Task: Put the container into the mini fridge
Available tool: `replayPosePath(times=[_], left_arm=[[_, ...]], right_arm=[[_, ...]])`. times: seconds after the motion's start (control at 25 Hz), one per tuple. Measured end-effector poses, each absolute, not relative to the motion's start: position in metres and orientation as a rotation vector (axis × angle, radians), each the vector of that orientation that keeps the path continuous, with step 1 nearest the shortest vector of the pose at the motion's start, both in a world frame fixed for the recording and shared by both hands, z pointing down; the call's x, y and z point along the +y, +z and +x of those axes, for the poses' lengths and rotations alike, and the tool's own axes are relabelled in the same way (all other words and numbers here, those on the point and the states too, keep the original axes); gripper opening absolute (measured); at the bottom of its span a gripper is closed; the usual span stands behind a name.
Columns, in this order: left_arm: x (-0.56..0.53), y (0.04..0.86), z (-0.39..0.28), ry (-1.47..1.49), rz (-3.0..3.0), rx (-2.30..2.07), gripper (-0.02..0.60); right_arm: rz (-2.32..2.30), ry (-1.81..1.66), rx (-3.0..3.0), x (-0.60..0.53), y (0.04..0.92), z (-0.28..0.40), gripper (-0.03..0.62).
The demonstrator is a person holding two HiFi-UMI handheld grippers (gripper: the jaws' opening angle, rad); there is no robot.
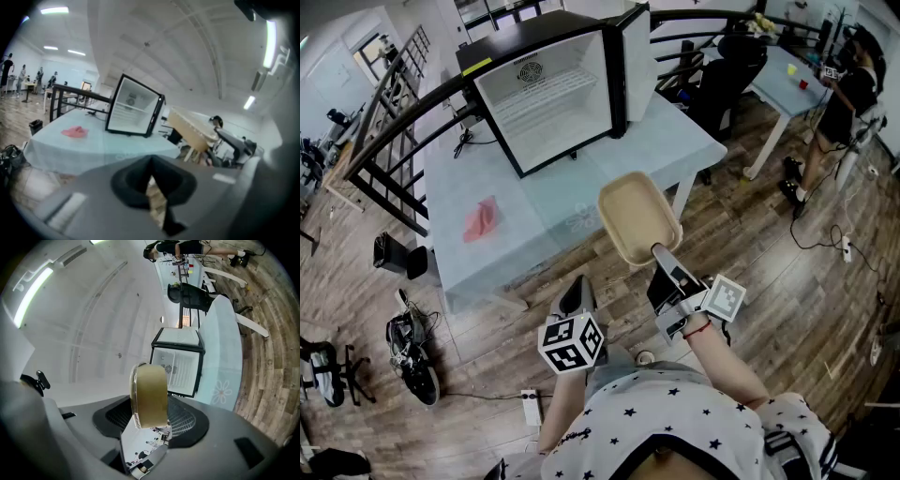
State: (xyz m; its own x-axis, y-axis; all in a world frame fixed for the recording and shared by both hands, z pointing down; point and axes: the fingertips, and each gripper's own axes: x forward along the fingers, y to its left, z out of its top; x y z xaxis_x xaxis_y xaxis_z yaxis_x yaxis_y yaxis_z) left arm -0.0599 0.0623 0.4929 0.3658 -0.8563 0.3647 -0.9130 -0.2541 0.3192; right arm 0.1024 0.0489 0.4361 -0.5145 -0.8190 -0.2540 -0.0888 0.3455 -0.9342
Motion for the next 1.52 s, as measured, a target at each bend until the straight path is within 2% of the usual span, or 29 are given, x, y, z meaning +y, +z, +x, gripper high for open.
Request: replayPosePath(times=[0.88, 1.52], left_arm=[[0.097, 0.488, -0.037, 0.141, 2.153, -1.549, 0.006], [0.074, 0.498, -0.026, 0.148, 2.127, -1.538, 0.006]], right_arm=[[-0.774, -1.231, 1.888, 0.084, 0.437, 0.118, 0.233], [-0.761, -1.280, 1.856, 0.055, 0.446, 0.126, 0.233]])
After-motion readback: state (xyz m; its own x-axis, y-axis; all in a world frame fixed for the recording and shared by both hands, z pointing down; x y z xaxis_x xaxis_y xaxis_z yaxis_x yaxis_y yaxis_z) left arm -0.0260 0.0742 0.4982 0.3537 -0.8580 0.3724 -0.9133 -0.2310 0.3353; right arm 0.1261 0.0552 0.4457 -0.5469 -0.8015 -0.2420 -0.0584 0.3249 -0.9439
